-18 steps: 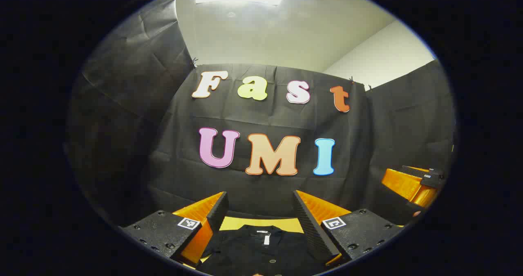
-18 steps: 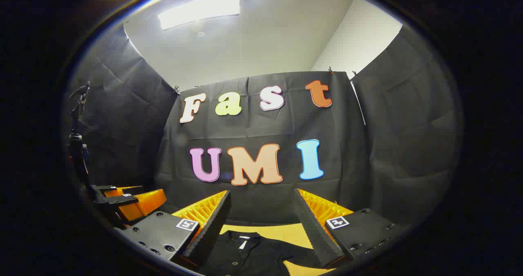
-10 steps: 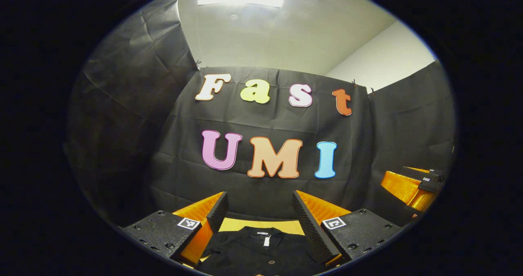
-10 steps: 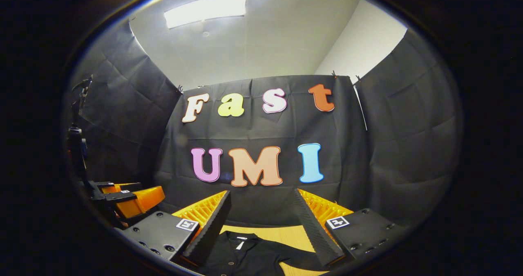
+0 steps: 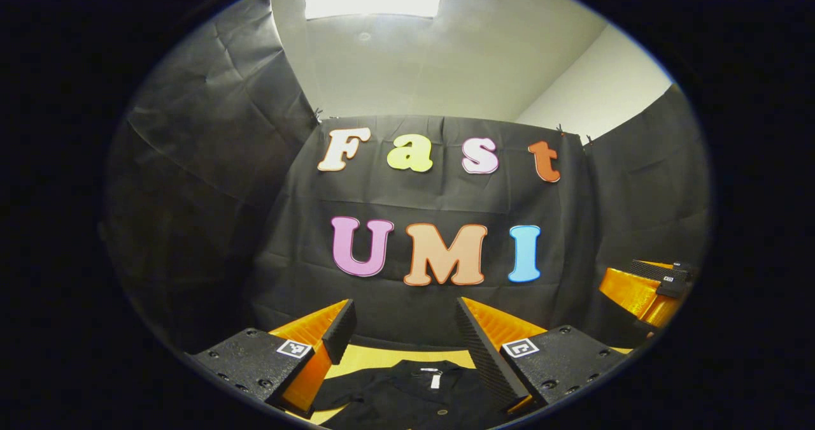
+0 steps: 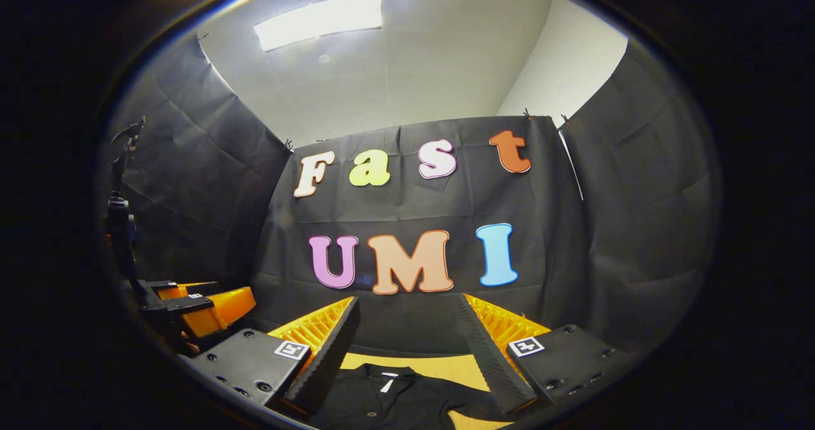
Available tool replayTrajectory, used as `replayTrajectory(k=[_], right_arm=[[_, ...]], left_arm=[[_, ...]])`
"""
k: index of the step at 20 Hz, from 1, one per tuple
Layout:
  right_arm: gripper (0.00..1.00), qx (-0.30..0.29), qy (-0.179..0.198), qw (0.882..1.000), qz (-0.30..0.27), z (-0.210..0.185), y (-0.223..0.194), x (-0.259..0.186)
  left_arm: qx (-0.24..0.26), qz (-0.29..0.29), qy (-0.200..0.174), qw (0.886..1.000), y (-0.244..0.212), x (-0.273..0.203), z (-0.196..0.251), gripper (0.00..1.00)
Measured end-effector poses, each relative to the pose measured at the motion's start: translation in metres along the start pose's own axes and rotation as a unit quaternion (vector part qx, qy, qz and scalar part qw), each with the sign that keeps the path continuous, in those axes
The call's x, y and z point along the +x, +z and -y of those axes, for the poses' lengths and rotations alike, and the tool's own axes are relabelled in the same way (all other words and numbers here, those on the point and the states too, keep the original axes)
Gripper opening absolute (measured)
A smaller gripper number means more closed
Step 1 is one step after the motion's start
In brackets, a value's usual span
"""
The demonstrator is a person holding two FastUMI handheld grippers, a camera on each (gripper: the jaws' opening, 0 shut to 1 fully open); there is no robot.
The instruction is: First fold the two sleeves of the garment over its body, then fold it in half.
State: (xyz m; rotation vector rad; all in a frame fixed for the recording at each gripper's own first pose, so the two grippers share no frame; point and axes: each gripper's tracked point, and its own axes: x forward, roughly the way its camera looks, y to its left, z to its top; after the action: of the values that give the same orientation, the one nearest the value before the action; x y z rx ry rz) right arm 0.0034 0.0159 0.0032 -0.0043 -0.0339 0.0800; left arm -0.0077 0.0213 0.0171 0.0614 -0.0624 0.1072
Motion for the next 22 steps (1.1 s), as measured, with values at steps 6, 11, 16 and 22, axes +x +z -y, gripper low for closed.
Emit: replayTrajectory(k=[6,11,16,22], right_arm=[[0.97,-0.005,0.022,1.000,-0.012,-0.022,-0.009,-0.001],[0.99,-0.009,0.025,1.000,-0.012,-0.030,-0.011,-0.004],[0.98,-0.007,0.026,0.999,-0.017,-0.036,-0.014,-0.005],[0.98,-0.002,0.030,0.999,-0.014,-0.036,-0.016,-0.003]], left_arm=[[0.004,-0.008,0.016,1.000,-0.003,-0.016,-0.020,0.92],[0.004,-0.012,0.020,1.000,-0.007,-0.019,-0.030,0.92],[0.007,-0.016,0.018,1.000,-0.009,-0.021,-0.035,0.92],[0.013,-0.017,0.015,1.000,-0.015,-0.017,-0.041,0.92]])
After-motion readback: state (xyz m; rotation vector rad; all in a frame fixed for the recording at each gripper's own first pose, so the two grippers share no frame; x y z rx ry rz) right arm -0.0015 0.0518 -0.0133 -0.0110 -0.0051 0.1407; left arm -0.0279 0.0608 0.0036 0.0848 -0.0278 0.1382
